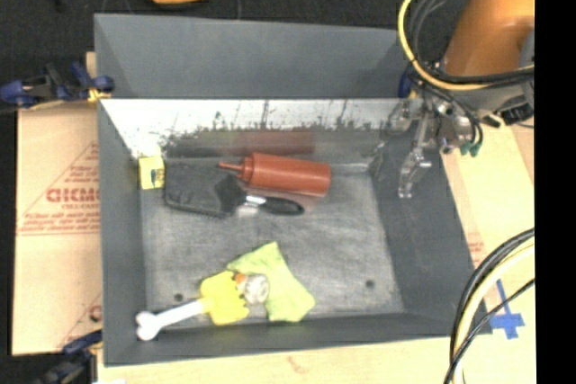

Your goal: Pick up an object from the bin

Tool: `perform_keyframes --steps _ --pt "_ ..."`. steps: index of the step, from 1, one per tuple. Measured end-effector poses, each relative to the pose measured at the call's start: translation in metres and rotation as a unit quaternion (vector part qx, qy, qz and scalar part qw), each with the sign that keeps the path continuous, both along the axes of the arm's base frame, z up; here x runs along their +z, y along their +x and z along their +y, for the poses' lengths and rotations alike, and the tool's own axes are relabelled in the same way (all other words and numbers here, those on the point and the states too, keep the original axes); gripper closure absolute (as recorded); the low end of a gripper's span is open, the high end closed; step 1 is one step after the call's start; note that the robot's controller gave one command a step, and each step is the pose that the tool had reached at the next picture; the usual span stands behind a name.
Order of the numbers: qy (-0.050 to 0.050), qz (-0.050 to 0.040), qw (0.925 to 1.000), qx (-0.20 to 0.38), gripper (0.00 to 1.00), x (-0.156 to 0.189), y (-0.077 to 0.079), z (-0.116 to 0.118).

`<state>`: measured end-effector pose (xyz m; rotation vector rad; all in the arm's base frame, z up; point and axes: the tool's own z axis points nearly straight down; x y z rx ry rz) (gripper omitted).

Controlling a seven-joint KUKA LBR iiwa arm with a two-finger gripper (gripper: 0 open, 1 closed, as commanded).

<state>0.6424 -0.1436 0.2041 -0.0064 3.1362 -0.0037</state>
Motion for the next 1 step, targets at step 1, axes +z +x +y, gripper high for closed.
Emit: perform_keyframes --steps 1 --pt "0.000 0.0000 1.0000 0.000 0.00 0.0000 0.0000 0.0000"
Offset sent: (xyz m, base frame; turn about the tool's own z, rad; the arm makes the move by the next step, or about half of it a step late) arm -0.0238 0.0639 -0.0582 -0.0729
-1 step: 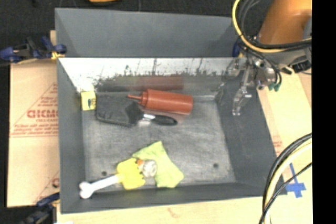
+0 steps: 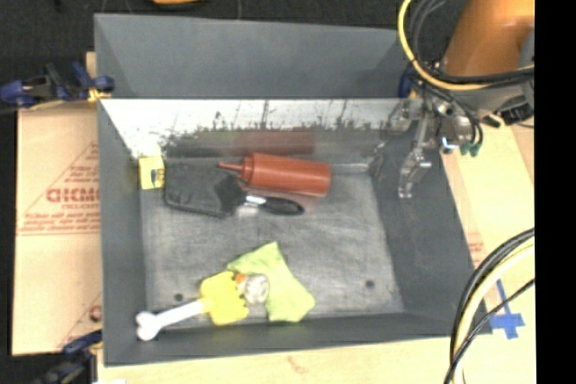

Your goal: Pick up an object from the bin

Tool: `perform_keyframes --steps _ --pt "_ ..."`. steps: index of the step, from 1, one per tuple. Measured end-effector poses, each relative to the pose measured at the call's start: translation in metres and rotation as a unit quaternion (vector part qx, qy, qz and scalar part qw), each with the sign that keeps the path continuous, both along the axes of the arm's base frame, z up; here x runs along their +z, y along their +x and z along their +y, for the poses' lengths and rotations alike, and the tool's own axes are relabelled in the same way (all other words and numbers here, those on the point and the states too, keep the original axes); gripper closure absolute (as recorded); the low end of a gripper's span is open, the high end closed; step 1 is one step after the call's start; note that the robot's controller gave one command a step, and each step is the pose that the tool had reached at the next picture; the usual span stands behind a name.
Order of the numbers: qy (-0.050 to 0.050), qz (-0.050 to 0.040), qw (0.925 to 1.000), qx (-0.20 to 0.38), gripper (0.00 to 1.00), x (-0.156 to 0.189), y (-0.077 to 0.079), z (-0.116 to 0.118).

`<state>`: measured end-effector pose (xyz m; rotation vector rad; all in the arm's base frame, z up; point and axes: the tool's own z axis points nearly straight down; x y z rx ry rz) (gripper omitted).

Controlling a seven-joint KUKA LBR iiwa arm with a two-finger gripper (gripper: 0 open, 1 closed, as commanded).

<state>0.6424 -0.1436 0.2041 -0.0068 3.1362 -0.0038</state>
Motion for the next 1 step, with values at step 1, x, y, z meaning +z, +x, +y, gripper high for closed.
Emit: perform_keyframes --steps 1 --pt "0.000 -0.0011 0.9997 0.023 0.00 -0.0377 -0.0153 0.0403"
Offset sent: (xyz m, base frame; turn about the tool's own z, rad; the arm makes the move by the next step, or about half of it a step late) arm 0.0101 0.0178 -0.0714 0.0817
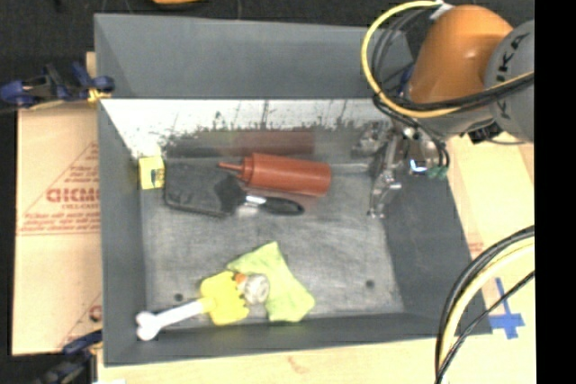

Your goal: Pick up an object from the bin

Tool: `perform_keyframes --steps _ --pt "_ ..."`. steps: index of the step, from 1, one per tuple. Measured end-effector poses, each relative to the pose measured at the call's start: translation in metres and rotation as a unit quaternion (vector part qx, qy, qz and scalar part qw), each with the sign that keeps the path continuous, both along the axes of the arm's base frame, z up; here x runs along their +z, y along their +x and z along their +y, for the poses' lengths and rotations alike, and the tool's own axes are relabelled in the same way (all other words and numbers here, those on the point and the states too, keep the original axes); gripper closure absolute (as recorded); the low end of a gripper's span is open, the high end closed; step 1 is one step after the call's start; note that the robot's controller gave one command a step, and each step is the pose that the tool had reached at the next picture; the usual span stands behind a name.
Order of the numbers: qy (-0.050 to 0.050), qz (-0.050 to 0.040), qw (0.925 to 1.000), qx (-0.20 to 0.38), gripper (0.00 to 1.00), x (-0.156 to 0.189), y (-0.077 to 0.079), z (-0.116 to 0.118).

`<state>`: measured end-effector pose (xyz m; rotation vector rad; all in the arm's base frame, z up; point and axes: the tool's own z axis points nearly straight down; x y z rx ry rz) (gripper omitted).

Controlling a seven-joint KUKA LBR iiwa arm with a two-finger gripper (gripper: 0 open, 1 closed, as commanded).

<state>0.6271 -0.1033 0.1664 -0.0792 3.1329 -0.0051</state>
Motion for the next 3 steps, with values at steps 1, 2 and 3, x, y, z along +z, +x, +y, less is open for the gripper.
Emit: perform_keyframes --steps 1,2,3 --pt "0.003 0.0014 0.9998 -0.019 0.00 -0.021 0.011 0.010" --pt "0.001 0.0037 0.9997 0.023 0.00 0.040 0.017 0.031" --pt "0.002 -0.0031 0.9997 -0.024 0.00 0.006 0.005 0.030"
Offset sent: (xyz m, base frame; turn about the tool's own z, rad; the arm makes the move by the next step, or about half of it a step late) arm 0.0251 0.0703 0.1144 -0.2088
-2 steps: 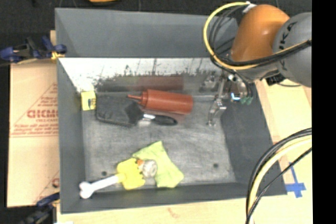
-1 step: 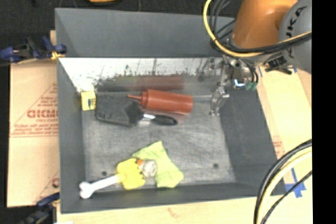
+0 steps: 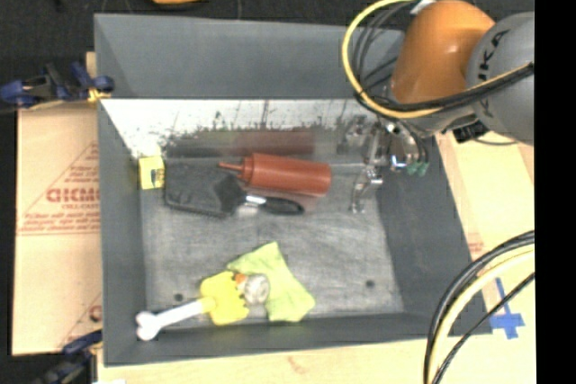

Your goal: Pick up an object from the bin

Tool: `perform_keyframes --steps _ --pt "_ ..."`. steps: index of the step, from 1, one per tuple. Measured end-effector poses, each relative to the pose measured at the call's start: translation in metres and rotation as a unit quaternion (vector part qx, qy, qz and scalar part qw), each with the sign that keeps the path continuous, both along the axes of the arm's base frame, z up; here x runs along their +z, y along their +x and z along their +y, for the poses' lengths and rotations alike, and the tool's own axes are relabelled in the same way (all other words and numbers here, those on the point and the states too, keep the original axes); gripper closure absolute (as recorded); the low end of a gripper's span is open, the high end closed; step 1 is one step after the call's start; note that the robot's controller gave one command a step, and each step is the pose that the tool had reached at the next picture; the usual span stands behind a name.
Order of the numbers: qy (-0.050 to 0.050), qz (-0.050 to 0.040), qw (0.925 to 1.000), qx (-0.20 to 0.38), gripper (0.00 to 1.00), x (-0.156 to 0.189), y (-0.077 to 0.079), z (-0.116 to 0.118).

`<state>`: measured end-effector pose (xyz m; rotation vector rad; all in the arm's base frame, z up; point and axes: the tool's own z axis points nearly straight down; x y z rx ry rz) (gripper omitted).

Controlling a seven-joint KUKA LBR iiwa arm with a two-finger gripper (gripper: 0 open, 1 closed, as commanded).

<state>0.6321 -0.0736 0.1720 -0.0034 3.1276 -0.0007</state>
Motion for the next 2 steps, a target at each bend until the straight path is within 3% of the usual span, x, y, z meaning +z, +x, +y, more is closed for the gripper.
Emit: perform_keyframes --steps 1,2 --pt "0.001 0.0063 0.9958 -0.091 0.00 -0.024 -0.005 0.022" --pt "0.000 0.0059 0.9999 -0.015 0.00 -0.020 -0.009 0.045"
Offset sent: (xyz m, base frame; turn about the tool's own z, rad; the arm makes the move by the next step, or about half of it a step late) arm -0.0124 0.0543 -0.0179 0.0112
